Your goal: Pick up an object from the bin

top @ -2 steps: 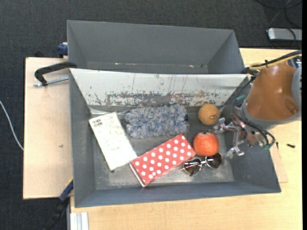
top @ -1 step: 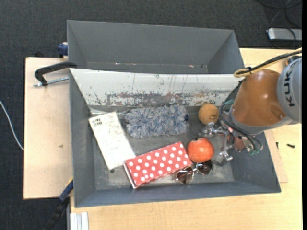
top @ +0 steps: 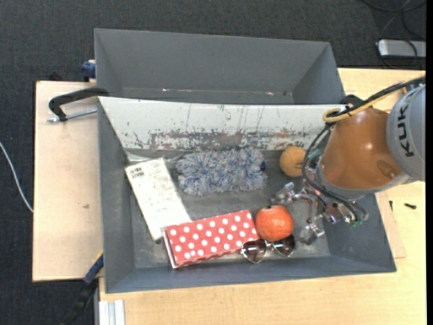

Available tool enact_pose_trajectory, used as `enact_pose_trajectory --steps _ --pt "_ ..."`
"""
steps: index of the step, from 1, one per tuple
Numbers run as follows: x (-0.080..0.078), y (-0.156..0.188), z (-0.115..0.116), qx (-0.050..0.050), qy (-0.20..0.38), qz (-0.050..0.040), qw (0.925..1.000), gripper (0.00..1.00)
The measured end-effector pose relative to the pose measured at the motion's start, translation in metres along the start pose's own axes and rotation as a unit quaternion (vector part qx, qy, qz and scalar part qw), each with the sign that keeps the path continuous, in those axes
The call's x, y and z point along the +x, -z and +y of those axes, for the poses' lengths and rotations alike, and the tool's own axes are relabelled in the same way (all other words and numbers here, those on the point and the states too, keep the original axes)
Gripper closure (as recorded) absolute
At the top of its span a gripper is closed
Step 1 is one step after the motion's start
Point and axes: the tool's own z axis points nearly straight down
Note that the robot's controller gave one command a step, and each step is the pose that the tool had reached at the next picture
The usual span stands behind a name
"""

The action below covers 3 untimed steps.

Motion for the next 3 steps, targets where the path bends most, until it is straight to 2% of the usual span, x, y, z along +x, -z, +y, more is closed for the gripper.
enact_pose_trajectory --steps 1,2,3 --pt "-0.001 0.008 0.005 0.001 0.071 -0.0005 0.9975 0.0" --pt "0.001 0.013 0.02 0.001 0.14 0.0 0.9902 0.0" --pt "-0.01 0.0 0.044 0.003 0.124 -0.0028 0.9923 1.0"
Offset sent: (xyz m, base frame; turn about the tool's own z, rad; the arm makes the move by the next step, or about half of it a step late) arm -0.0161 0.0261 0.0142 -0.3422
